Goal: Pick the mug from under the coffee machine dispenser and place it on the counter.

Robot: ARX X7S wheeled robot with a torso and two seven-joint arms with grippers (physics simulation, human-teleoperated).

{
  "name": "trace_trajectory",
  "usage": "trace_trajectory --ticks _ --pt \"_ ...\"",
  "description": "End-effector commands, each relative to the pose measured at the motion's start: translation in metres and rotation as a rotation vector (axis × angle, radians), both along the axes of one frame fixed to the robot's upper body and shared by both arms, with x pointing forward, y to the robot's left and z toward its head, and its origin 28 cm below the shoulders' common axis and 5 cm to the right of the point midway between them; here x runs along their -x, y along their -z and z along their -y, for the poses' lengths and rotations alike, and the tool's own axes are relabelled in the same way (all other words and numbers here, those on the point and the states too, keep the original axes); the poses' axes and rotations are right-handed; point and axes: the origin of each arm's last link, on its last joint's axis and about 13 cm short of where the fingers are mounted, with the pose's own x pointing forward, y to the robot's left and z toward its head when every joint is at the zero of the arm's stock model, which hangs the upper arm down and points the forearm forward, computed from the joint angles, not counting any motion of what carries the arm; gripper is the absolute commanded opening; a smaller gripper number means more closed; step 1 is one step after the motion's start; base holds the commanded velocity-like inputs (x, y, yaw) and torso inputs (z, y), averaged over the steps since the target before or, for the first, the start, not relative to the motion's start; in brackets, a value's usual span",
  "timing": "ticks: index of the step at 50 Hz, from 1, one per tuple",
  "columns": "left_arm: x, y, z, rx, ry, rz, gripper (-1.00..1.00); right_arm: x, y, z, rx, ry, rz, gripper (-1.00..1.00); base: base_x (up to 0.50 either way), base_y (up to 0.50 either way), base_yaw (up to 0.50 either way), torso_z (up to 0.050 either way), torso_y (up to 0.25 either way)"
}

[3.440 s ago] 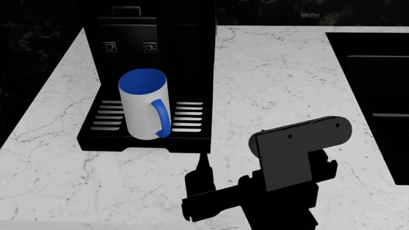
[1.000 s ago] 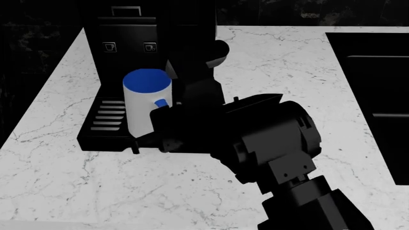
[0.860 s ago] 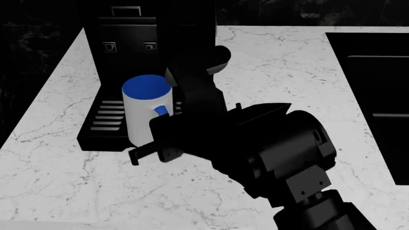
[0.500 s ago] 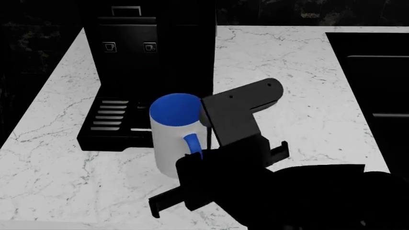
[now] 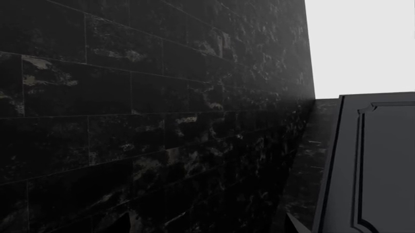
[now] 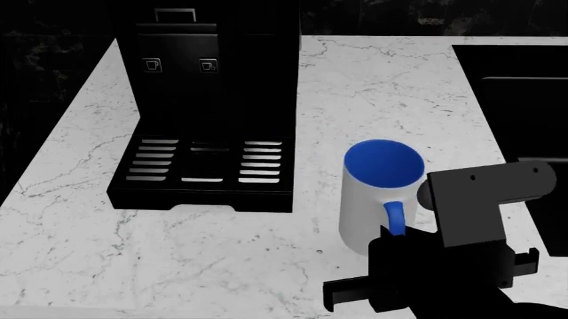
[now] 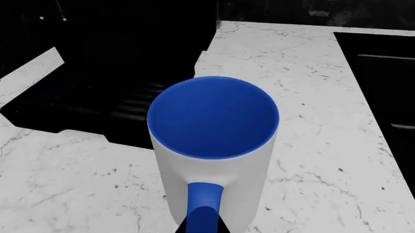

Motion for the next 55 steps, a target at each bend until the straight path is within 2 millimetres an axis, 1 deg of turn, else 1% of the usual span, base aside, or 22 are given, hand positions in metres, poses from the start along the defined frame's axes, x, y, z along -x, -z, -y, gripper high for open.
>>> trace_trajectory --ticks 1,9,18,29,30,35,37,39,43,45,46,48,50,51,52,53,54,55 --pt "0.000 0.000 0.000 -0.002 0.002 -0.003 1.00 -0.017 0.020 0.013 -0.001 0.062 -0.031 -1.00 0.00 0.00 0.00 0.000 0.000" --pt "0.000 0.000 0.000 -0.001 0.002 -0.002 1.00 -0.023 0.024 0.010 0.001 0.045 -0.044 -1.00 0.00 0.00 0.00 0.000 0.000" --pt "0.000 -0.001 0.000 -0.003 0.000 -0.005 1.00 -0.023 0.037 0.011 -0.012 0.046 -0.091 -1.00 0.00 0.00 0.00 0.000 0.001" --pt "-0.001 -0.001 0.000 -0.004 0.001 -0.006 1.00 -0.019 0.038 0.009 0.002 0.028 -0.109 -1.00 0.00 0.00 0.00 0.000 0.000" --pt "-0.001 -0.001 0.000 -0.003 0.001 -0.005 1.00 -0.019 0.036 0.009 0.006 0.046 -0.101 1.00 0.00 0.00 0.00 0.000 0.000" --pt "-0.001 0.000 0.000 -0.003 0.000 -0.005 1.00 -0.011 0.027 0.009 0.014 0.054 -0.073 1.00 0.00 0.00 0.00 0.000 0.000" --pt "-0.001 0.000 0.000 -0.004 -0.001 -0.006 1.00 -0.005 0.018 0.009 0.033 0.062 -0.047 1.00 0.00 0.00 0.00 0.000 0.000" --pt "-0.001 0.000 0.000 -0.003 -0.003 -0.005 1.00 0.008 -0.001 0.010 0.044 0.077 0.014 1.00 0.00 0.00 0.00 0.000 0.000" --pt "-0.001 0.000 0.000 -0.003 -0.002 -0.004 1.00 0.027 -0.022 0.011 0.069 0.100 0.078 1.00 0.00 0.00 0.00 0.000 0.000" --pt "-0.001 0.000 0.000 -0.004 -0.003 -0.004 1.00 0.049 -0.041 0.011 0.084 0.123 0.145 1.00 0.00 0.00 0.00 0.000 0.000" --pt "-0.001 0.000 0.000 -0.005 -0.002 -0.003 1.00 0.055 -0.045 0.011 0.085 0.126 0.162 1.00 0.00 0.00 0.00 0.000 0.000" --pt "-0.001 0.000 0.000 -0.007 -0.003 -0.004 1.00 0.079 -0.059 0.009 0.101 0.140 0.217 1.00 0.00 0.00 0.00 0.000 0.000" --pt "-0.001 0.000 0.000 -0.007 -0.004 -0.003 1.00 0.090 -0.064 0.008 0.110 0.153 0.242 1.00 0.00 0.00 0.00 0.000 0.000" --pt "0.000 0.000 0.000 -0.008 -0.004 -0.003 1.00 0.104 -0.071 0.006 0.108 0.151 0.280 1.00 0.00 0.00 0.00 0.000 0.000" --pt "0.000 0.001 0.000 -0.008 -0.004 -0.003 1.00 0.114 -0.075 0.005 0.122 0.167 0.303 1.00 0.00 0.00 0.00 0.000 0.000" --pt "0.000 0.001 0.000 -0.008 -0.004 -0.002 1.00 0.120 -0.077 0.005 0.116 0.164 0.323 1.00 0.00 0.00 0.00 0.000 0.000" --pt "0.000 0.001 0.000 -0.009 -0.004 -0.003 1.00 0.131 -0.081 0.004 0.118 0.166 0.359 1.00 0.00 0.00 0.00 0.000 0.000" --pt "0.000 0.001 0.000 -0.009 -0.004 -0.003 1.00 0.134 -0.081 0.004 0.119 0.168 0.368 1.00 0.00 0.00 0.00 0.000 0.000"
